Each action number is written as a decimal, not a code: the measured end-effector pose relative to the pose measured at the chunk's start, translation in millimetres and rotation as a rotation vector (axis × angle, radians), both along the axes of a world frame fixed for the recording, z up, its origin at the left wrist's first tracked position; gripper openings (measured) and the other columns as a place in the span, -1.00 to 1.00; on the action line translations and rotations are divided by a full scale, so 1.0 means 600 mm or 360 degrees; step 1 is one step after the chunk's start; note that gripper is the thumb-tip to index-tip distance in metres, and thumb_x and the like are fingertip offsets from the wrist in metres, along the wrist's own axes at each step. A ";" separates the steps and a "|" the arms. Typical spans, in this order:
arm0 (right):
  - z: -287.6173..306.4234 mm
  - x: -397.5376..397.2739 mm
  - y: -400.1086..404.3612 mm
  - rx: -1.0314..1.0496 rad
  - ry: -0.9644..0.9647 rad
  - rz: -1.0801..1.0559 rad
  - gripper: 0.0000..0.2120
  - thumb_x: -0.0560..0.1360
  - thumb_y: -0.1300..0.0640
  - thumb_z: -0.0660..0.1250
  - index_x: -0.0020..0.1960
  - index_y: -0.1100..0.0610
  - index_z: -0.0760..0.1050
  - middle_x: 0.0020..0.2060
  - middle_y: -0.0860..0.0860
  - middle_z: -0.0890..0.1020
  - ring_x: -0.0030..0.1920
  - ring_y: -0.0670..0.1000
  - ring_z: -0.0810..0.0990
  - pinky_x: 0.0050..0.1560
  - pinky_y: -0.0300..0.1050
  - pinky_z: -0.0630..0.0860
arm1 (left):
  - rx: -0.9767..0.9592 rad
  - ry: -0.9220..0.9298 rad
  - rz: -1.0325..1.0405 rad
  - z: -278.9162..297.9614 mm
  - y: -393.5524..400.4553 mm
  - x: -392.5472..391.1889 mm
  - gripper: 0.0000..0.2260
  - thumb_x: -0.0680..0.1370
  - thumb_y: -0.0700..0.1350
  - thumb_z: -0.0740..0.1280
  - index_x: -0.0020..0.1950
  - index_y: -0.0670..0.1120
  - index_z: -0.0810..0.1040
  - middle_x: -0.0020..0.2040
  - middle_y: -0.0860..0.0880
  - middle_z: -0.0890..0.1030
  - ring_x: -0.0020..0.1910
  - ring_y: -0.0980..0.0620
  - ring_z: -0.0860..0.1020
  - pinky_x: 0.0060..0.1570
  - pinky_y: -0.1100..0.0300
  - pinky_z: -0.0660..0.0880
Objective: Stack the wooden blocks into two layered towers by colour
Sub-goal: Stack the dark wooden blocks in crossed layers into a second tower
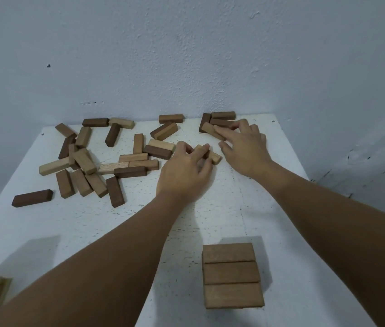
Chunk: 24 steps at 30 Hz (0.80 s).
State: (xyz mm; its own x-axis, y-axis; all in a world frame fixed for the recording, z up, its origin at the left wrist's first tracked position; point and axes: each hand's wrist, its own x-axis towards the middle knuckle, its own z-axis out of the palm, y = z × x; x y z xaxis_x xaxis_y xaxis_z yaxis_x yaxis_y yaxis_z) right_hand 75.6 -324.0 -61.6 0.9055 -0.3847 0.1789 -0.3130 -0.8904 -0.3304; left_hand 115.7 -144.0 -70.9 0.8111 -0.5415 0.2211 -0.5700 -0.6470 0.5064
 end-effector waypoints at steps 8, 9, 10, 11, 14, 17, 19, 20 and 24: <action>-0.007 -0.028 0.023 0.0374 -0.0257 0.0091 -0.81 0.64 -0.06 0.26 0.11 -0.17 0.66 -0.09 -0.20 0.68 0.08 -0.04 0.55 0.18 -0.05 0.21 | 0.0009 0.0072 -0.0015 0.001 0.001 0.001 -0.39 0.57 0.38 0.28 0.57 0.18 0.35 0.22 0.05 0.39 0.03 0.07 0.51 -0.06 0.17 0.43; -0.005 -0.027 0.025 0.0433 -0.0272 0.0074 -0.82 0.63 -0.05 0.27 0.09 -0.16 0.66 -0.15 -0.20 0.68 0.02 -0.07 0.57 0.22 -0.02 0.27 | 0.0000 0.0071 -0.0015 0.001 0.001 0.001 -0.39 0.57 0.38 0.29 0.57 0.18 0.36 0.22 0.05 0.39 0.03 0.06 0.51 -0.06 0.16 0.44; -0.003 -0.025 0.025 0.0485 -0.0276 0.0040 -0.83 0.63 -0.05 0.28 0.09 -0.16 0.65 -0.19 -0.21 0.67 -0.04 -0.12 0.58 0.26 0.01 0.31 | -0.0009 0.0065 -0.0016 -0.001 0.001 0.001 -0.40 0.57 0.37 0.29 0.56 0.18 0.37 0.22 0.05 0.39 0.03 0.05 0.52 -0.07 0.15 0.45; 0.001 -0.022 0.025 0.0532 -0.0269 -0.0003 -0.84 0.63 -0.05 0.29 0.13 -0.15 0.63 -0.22 -0.21 0.65 -0.09 -0.15 0.58 0.28 0.03 0.35 | -0.0011 0.0056 -0.0019 -0.002 0.001 0.002 -0.43 0.58 0.36 0.29 0.55 0.19 0.39 0.22 0.05 0.39 0.04 0.04 0.52 -0.06 0.15 0.45; 0.014 -0.006 0.013 0.0505 -0.0081 -0.0107 -0.63 0.67 -0.02 0.22 0.47 -0.13 0.40 -0.13 -0.13 0.64 0.03 0.01 0.60 0.31 0.13 0.38 | 0.0000 0.0047 -0.0016 -0.003 0.001 0.003 -0.47 0.59 0.34 0.28 0.53 0.19 0.42 0.23 0.04 0.39 0.06 0.04 0.51 -0.03 0.15 0.43; 0.031 0.013 -0.002 0.0384 0.0249 -0.0152 -0.38 0.66 0.00 0.16 0.66 -0.11 0.01 -0.01 0.02 0.61 0.16 0.17 0.56 0.28 0.18 0.37 | -0.0001 0.0050 -0.0014 -0.002 0.002 0.004 -0.48 0.60 0.33 0.28 0.52 0.19 0.43 0.24 0.04 0.38 0.06 0.05 0.50 -0.01 0.16 0.43; 0.041 0.026 -0.006 0.0373 0.0406 -0.0176 -0.34 0.66 0.00 0.14 0.68 -0.09 -0.07 0.06 0.06 0.59 0.21 0.20 0.53 0.29 0.18 0.35 | -0.0017 0.0045 -0.0016 -0.001 0.002 0.004 -0.49 0.60 0.32 0.29 0.51 0.18 0.44 0.23 0.04 0.39 0.06 0.03 0.52 -0.02 0.16 0.43; 0.044 0.032 -0.006 0.0362 0.0463 -0.0191 -0.36 0.66 0.01 0.14 0.67 -0.07 -0.02 0.17 0.08 0.59 0.26 0.20 0.52 0.32 0.18 0.34 | -0.0020 0.0039 -0.0018 -0.001 0.002 0.004 -0.50 0.60 0.32 0.30 0.51 0.18 0.45 0.24 0.04 0.39 0.06 0.03 0.53 -0.02 0.16 0.43; 0.041 0.033 0.000 0.0262 0.0345 -0.0249 -0.67 0.63 0.01 0.17 0.37 0.06 0.38 0.14 0.09 0.61 0.07 0.14 0.52 0.19 0.11 0.45 | -0.0039 0.0054 -0.0032 0.000 0.003 0.002 -0.52 0.60 0.29 0.32 0.48 0.16 0.48 0.38 0.01 0.35 0.12 -0.04 0.57 0.03 0.13 0.48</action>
State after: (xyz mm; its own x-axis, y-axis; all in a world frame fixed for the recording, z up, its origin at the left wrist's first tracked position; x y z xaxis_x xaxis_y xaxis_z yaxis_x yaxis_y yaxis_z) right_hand 95.3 -324.3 -37.0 0.8434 -0.5300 -0.0885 -0.5209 -0.7660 -0.3767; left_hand 117.2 -142.1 -70.6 0.8073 -0.5525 0.2074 -0.5651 -0.6226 0.5412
